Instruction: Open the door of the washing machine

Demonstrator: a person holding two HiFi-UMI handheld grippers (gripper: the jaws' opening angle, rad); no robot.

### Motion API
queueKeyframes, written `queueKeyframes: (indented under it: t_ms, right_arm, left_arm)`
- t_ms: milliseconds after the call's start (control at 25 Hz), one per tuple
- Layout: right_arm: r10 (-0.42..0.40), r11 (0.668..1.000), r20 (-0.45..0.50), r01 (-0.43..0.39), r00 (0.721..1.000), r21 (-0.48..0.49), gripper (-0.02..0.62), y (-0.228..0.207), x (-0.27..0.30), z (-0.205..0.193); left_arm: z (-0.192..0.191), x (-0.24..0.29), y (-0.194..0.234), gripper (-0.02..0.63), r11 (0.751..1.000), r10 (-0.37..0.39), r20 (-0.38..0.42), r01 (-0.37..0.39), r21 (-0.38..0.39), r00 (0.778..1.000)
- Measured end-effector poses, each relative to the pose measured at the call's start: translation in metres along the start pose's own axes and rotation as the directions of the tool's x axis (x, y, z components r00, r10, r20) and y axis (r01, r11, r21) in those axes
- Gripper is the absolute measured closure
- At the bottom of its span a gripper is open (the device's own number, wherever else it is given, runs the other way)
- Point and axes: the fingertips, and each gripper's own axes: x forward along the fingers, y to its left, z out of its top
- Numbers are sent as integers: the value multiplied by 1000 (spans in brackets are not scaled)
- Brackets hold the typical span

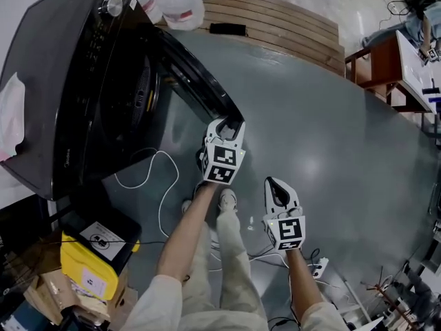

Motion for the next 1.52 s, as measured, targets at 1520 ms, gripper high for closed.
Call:
queueKeyframes:
  t_ms: [1520]
  right_arm:
    - [113,989,101,-103,988,-105,597,91,-11,119]
  left_arm:
    - [21,-266,66,598,970,198,115,-177,-169,973]
